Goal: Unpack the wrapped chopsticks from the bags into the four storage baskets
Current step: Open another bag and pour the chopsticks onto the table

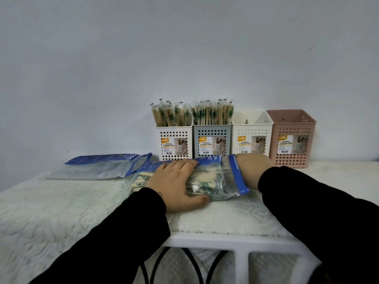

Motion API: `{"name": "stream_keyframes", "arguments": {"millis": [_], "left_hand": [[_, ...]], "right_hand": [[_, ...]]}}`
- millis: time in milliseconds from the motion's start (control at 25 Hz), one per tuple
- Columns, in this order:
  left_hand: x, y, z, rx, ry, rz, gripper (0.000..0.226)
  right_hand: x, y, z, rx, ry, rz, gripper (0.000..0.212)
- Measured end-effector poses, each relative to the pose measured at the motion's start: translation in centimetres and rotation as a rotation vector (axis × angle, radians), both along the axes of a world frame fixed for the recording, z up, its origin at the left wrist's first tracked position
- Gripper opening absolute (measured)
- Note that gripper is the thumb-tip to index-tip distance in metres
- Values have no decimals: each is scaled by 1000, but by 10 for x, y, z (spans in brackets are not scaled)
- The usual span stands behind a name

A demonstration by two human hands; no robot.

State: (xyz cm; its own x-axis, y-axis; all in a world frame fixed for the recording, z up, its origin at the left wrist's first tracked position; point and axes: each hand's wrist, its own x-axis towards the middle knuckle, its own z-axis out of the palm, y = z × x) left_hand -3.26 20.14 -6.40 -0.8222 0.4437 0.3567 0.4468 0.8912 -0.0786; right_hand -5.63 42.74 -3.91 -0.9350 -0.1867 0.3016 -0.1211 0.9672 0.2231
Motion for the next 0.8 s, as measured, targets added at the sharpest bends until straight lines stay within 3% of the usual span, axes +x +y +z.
{"name": "stream_keyframes", "arguments": {"millis": [120,240,480,680,800], "left_hand": [[9,34,3,-12,18,-1,106],[12,84,0,26,82,-63,103],[8,111,-9,83,165,51,76],[11,114,-11,105,183,83,75],[11,114,-11,104,168,105,79]], "right_hand": [[10,14,0,116,70,36,26],[18,31,0,103,144,46,26],[19,108,-7,53,81,-47,31],[8,167,-14,58,-16,-130,44],[0,177,-13,179,-33,-192,54]]}}
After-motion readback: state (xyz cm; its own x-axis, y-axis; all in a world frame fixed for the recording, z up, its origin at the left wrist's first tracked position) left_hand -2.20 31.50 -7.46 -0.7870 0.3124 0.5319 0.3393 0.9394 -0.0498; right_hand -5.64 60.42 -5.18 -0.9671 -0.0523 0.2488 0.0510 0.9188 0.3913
